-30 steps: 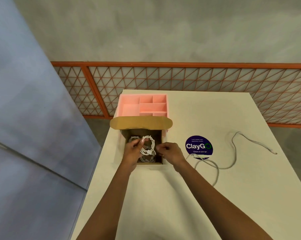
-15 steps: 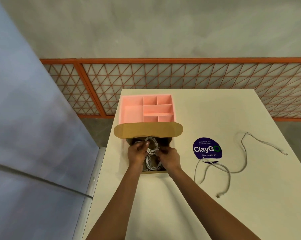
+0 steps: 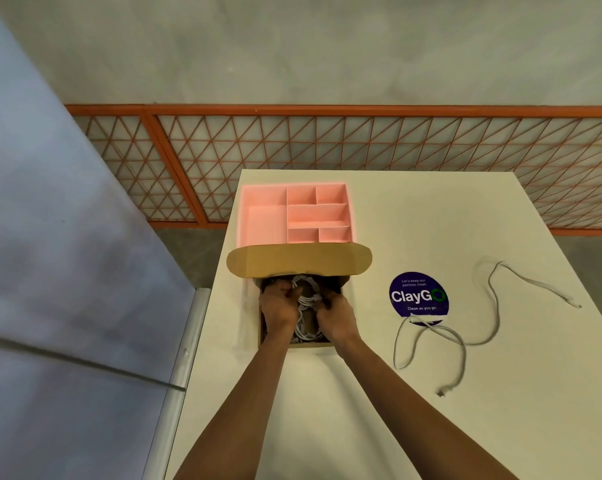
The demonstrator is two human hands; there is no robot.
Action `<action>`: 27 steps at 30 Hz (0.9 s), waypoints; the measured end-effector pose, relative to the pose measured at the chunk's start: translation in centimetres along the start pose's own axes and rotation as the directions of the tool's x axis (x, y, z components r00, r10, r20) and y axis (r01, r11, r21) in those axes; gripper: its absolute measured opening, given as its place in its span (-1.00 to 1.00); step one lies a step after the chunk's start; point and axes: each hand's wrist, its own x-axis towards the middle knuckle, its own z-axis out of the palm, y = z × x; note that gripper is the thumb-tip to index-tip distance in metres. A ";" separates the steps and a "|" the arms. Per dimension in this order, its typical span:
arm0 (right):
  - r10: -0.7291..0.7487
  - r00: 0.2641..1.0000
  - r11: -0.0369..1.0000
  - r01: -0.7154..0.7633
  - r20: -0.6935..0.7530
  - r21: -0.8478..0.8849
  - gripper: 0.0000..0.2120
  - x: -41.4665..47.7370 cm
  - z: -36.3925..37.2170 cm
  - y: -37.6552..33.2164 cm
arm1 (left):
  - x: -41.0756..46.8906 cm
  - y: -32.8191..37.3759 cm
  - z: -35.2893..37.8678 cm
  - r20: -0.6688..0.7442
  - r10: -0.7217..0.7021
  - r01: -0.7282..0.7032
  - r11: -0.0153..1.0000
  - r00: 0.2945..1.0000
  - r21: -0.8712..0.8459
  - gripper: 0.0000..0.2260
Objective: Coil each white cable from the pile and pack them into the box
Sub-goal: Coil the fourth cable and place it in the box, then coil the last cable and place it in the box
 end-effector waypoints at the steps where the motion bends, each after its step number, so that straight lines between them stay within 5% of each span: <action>1: 0.005 1.000 1.000 -0.005 0.009 -0.022 -0.65 0.0 0.0 0.0 | 0.0 -0.3 0.1 0.001 0.009 -0.010 0.999 1.000 0.034 -0.93; 4: 0.013 1.000 0.997 -0.011 0.027 -0.077 -0.68 0.0 -0.1 0.1 | 0.1 -0.5 0.5 -0.009 0.000 0.000 1.000 1.000 0.003 -0.77; 7: -0.015 0.999 0.995 0.019 0.040 -0.101 -0.68 -0.2 -0.5 -0.1 | -0.3 -0.2 0.3 -0.001 0.065 -0.065 0.995 0.998 0.078 -0.83; 11: -0.098 0.993 0.986 0.105 0.062 -0.129 -0.67 -1.2 -1.7 0.1 | -1.8 -0.6 0.1 0.095 0.184 -0.206 0.908 0.978 0.363 -0.78; 21: -0.135 0.988 0.990 0.138 0.073 -0.036 -0.74 -3.3 -8.5 3.2 | -7.8 0.3 2.2 0.022 0.377 -0.367 0.886 0.926 0.284 -0.81; 27: -0.088 0.995 0.996 0.087 -0.038 -0.023 -0.79 -2.8 -15.4 6.8 | -11.9 1.6 5.8 0.144 0.498 -0.519 0.815 0.855 0.257 -0.83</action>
